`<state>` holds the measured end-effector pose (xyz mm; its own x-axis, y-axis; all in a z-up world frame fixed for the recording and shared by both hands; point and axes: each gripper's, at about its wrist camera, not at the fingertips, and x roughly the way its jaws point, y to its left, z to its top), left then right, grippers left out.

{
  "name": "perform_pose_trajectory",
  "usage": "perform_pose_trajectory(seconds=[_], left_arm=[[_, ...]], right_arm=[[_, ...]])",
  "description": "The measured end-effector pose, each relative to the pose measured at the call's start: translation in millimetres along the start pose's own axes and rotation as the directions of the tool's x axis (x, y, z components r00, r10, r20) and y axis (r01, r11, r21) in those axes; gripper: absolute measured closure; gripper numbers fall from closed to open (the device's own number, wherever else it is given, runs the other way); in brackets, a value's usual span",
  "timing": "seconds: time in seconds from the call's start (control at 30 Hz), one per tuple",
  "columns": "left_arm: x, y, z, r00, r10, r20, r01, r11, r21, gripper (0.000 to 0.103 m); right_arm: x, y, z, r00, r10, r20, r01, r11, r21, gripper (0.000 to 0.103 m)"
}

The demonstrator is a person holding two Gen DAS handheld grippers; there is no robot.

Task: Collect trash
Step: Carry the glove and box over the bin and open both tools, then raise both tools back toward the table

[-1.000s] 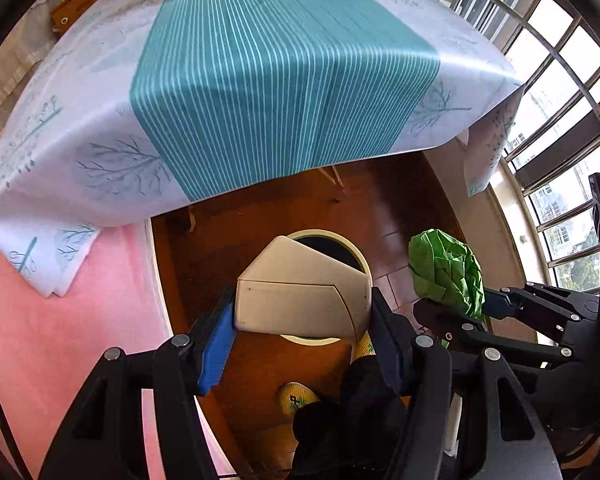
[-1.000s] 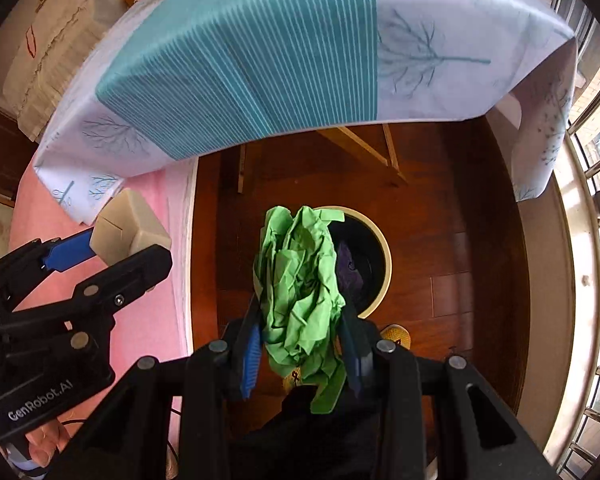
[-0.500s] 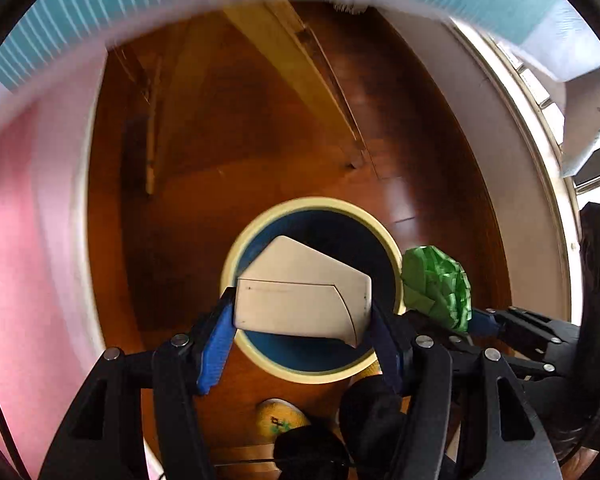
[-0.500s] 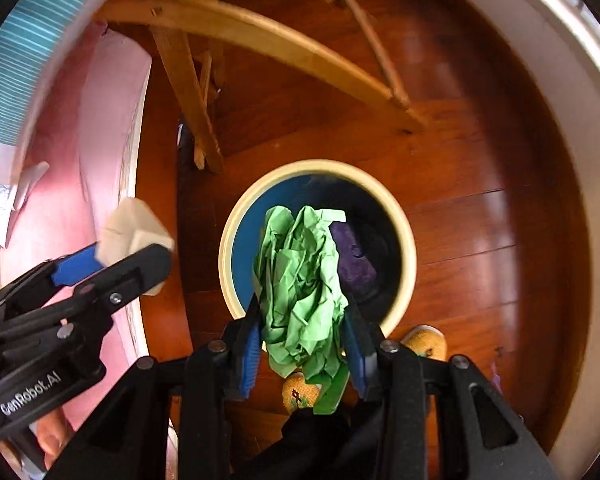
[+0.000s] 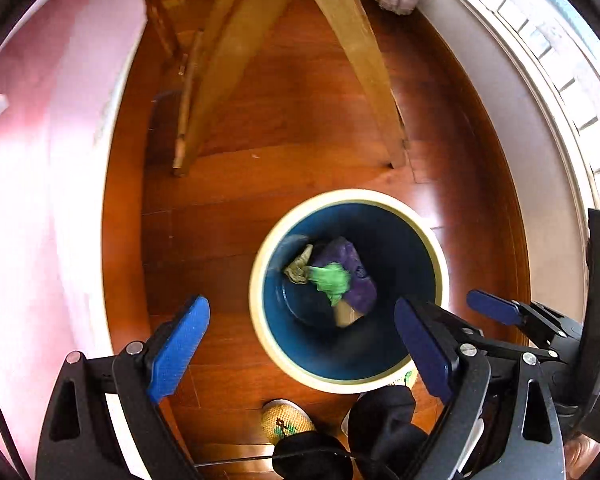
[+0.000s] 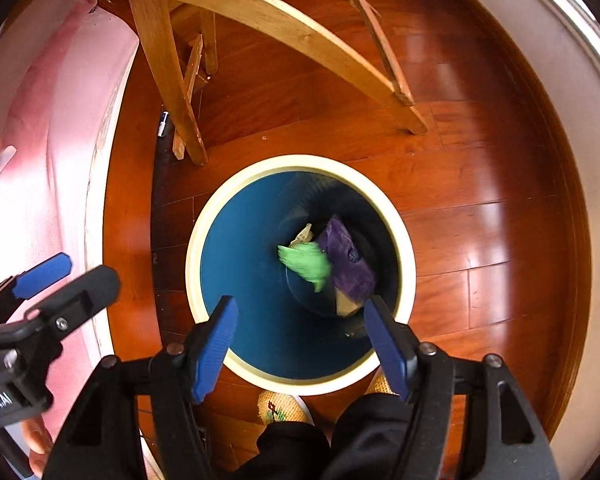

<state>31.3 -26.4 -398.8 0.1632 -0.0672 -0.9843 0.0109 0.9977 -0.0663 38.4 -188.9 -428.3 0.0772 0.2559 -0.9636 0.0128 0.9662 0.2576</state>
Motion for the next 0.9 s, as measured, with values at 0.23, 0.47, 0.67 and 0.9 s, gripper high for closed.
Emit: perform_pose_trajectory(seconds=[0.23,0.47,0.67,0.9], left_arm=[[-42.5,12.3,7.7,1.000,0.014,0.026,-0.013,0.999,-0.036,0.010],[-108.3,13.7,14.2,0.998,0.021,0.055,-0.019,0.999,-0.039,0.010],[-178.1,13.9,21.4,0.995,0.031,0.093,-0.028,0.999,-0.028,0.010],[-253.1,16.2,22.0,0.990,0.026,0.137,-0.024,1.000,-0.015,0.010]], right_arm=[[-38.0,5.5,0.1,1.000,-0.009,-0.004,0.010,1.000,0.023,0.037],[-91.8,19.8,0.9,1.000,-0.007,0.018,0.006,0.998,0.064,0.037],[-146.8,40.8,0.0,0.998,-0.006,0.055,0.003,0.998,0.060,0.037],[-212.0,63.6,-9.1,0.994,0.011,0.105,-0.015,0.999,0.035,0.037]])
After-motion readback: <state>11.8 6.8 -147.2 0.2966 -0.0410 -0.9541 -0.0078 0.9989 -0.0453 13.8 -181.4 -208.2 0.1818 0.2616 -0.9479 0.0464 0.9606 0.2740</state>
